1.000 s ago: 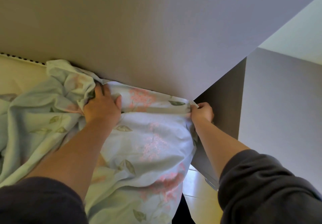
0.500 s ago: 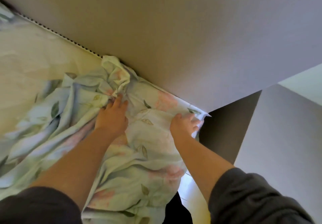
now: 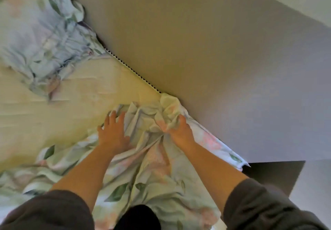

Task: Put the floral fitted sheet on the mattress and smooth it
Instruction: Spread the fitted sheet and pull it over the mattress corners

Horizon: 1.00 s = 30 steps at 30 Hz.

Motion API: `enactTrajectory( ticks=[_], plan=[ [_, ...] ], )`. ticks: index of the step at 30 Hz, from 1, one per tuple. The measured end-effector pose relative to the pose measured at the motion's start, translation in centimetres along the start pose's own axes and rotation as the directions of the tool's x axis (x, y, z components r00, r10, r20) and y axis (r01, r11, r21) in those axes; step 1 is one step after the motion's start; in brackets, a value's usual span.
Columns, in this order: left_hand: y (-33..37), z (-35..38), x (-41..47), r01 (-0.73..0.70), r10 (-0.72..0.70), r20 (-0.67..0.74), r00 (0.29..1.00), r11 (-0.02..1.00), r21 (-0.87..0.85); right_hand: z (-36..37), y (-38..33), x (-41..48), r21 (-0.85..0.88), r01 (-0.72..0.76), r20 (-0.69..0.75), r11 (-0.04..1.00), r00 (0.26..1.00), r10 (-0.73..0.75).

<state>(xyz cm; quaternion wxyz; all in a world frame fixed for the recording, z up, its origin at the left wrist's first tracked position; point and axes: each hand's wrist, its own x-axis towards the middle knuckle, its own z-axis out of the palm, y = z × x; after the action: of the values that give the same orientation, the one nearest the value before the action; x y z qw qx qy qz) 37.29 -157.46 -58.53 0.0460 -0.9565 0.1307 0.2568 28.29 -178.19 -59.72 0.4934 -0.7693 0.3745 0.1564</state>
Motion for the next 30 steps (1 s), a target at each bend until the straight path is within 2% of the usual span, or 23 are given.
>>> enactTrajectory(
  ticks=[1, 3, 4, 6, 7, 8, 9, 11, 14, 16, 18, 20, 22, 25, 26, 28, 29, 30],
  plan=[
    [-0.8, -0.2, 1.3, 0.042, -0.041, 0.067, 0.997, 0.999, -0.012, 0.5, -1.1, 0.8, -0.018, 0.075, 0.005, 0.997, 0.997, -0.075],
    [-1.7, -0.2, 4.1, 0.072, -0.067, 0.182, 0.981, 0.997, -0.02, 2.1, -2.5, 2.8, -0.183, 0.208, 0.093, 0.961, 0.977, -0.194],
    [-2.3, 0.3, 6.0, 0.033, -0.031, 0.207, 0.978, 0.999, -0.005, 3.4, -3.1, 4.7, -0.304, 0.247, 0.165, 0.92, 0.965, -0.205],
    [-1.1, 0.7, 6.1, -0.116, 0.099, 0.212, 0.972, 0.991, 0.067, 2.9, -2.8, 4.9, -0.591, 0.286, 0.289, 0.754, 0.948, -0.133],
    [-4.0, 1.0, 9.9, -0.154, 0.135, 0.182, 0.974, 0.983, 0.097, 6.2, -5.2, 8.1, -0.686, 0.278, 0.288, 0.672, 0.952, -0.099],
    [-4.3, 0.7, 10.5, -0.185, 0.169, 0.141, 0.976, 0.976, 0.113, 6.4, -6.1, 8.8, -0.748, 0.231, 0.236, 0.622, 0.969, -0.076],
    [-4.8, -0.1, 11.3, -0.202, 0.186, 0.128, 0.974, 0.971, 0.126, 6.3, -7.2, 9.3, -0.758, 0.19, 0.172, 0.624, 0.981, -0.089],
    [-7.6, -2.7, 14.3, -0.156, 0.153, 0.049, 0.987, 0.985, 0.068, 7.6, -10.9, 11.2, -0.684, 0.11, 0.049, 0.721, 0.993, -0.105],
    [-11.5, -7.8, 18.5, -0.043, 0.022, -0.171, 0.985, 0.992, -0.119, 9.2, -16.6, 13.7, -0.475, 0.141, -0.102, 0.869, 0.972, -0.213],
    [-13.4, -12.3, 21.3, -0.012, -0.064, -0.337, 0.939, 0.976, -0.219, 10.2, -20.9, 15.0, -0.25, 0.21, -0.138, 0.945, 0.959, -0.249],
    [-14.8, -17.1, 23.7, -0.003, -0.145, -0.469, 0.871, 0.954, -0.3, 10.8, -24.8, 16.6, -0.075, 0.272, -0.176, 0.959, 0.943, -0.281],
    [-16.4, -21.3, 26.1, -0.004, -0.23, -0.562, 0.794, 0.923, -0.384, 11.1, -27.8, 18.4, 0.016, 0.307, -0.181, 0.952, 0.937, -0.299],
    [-17.7, -23.5, 28.1, 0.039, -0.309, -0.532, 0.788, 0.888, -0.457, 11.3, -29.4, 19.5, 0.096, 0.324, -0.085, 0.941, 0.945, -0.317],
    [-17.3, -21.7, 29.3, 0.098, -0.289, -0.353, 0.89, 0.877, -0.471, 12.5, -28.1, 19.9, 0.098, 0.383, 0.073, 0.919, 0.918, -0.39],
    [-16.6, -20.0, 28.9, 0.084, -0.248, -0.352, 0.903, 0.903, -0.421, 13.0, -26.7, 19.7, 0.064, 0.413, 0.062, 0.909, 0.907, -0.416],
    [-15.2, -15.5, 27.8, -0.021, -0.077, -0.428, 0.9, 0.976, -0.218, 14.2, -23.8, 19.2, -0.042, 0.477, -0.024, 0.878, 0.878, -0.478],
    [-14.7, -13.0, 27.2, -0.078, 0.025, -0.42, 0.907, 0.991, -0.11, 14.6, -22.5, 19.0, -0.098, 0.508, -0.054, 0.856, 0.856, -0.514],
    [-14.4, -10.5, 26.7, -0.11, 0.1, -0.346, 0.933, 0.994, -0.009, 15.0, -21.0, 19.2, -0.157, 0.531, -0.052, 0.833, 0.837, -0.544]
  ],
)
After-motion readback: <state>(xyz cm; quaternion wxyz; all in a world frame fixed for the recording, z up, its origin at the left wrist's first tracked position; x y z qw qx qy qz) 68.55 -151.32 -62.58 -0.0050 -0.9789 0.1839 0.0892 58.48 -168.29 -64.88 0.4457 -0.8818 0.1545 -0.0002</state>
